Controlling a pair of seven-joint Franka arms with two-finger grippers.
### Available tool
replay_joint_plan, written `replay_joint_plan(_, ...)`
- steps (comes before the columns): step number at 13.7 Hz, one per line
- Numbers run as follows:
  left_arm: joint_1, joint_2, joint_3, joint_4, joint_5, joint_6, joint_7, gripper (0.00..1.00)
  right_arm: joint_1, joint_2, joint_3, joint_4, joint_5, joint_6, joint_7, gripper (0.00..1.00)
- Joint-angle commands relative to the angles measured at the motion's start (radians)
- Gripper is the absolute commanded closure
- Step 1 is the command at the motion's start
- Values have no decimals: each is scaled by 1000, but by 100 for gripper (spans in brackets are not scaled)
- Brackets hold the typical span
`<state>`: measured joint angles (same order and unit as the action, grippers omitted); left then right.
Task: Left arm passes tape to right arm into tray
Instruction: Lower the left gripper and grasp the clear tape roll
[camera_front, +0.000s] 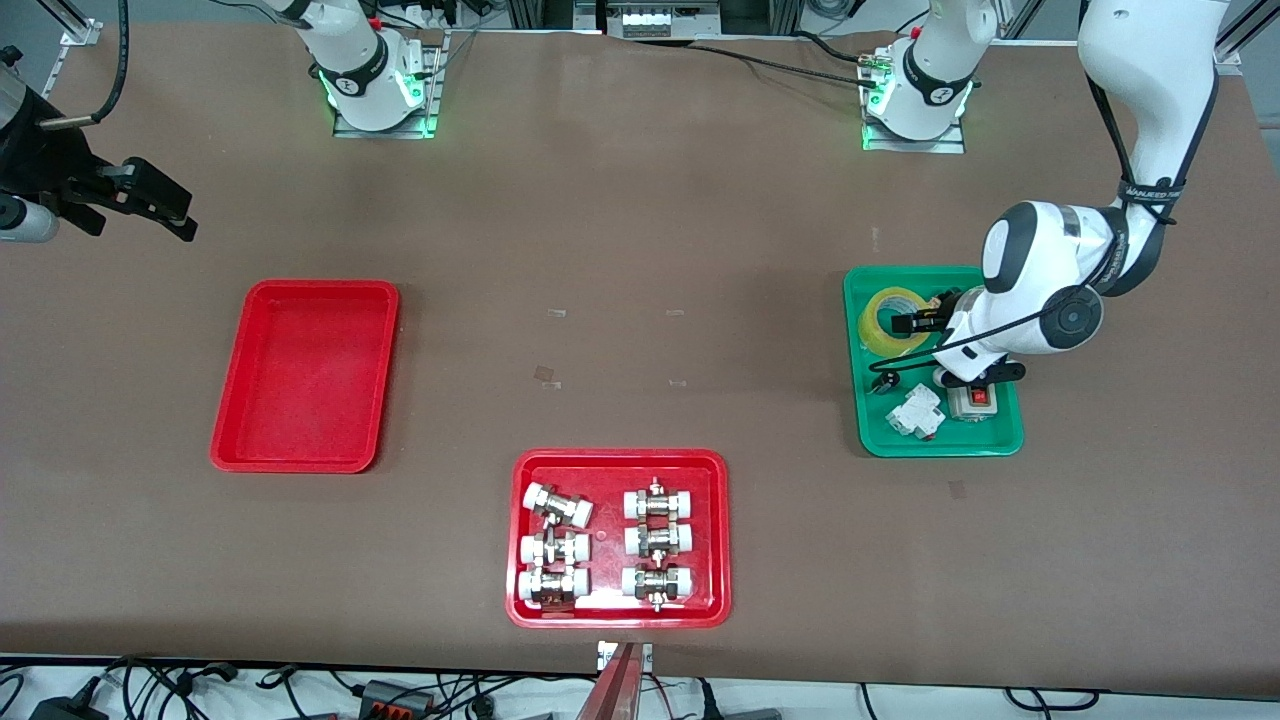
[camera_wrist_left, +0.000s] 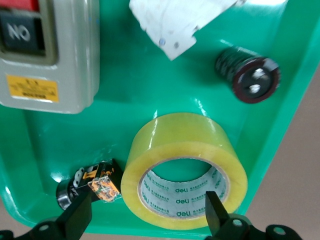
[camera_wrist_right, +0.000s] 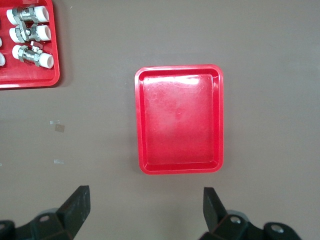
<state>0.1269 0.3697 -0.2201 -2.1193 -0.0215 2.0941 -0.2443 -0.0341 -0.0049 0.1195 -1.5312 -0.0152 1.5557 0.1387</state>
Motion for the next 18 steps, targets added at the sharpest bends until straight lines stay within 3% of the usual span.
replay_joint_plan(1, 2, 15, -4, -8, 15, 12, -27, 0, 0, 2, 3, 8, 9, -6, 5, 0)
replay_joint_plan(5, 2, 52, -2, -8, 15, 12, -68, 2, 0, 2, 5, 6, 9, -6, 5, 0)
replay_joint_plan(6, 0, 54, -2, -8, 15, 12, -84, 10, 0, 2, 5, 6, 9, -6, 5, 0)
replay_joint_plan(7, -1, 54, -2, -8, 17, 9, -84, 20, 0, 2, 5, 6, 9, -6, 5, 0)
replay_joint_plan(10, 3, 51, -4, -2, 17, -8, -78, 68, 2, 2, 5, 6, 9, -6, 5, 0)
replay_joint_plan(13, 3, 46, -4, 13, 15, -37, -78, 96, 0, 2, 5, 6, 9, -6, 5, 0)
replay_joint_plan(18, 5, 45, -4, 136, 17, -204, -76, 99, 0, 2, 5, 8, 9, -6, 5, 0)
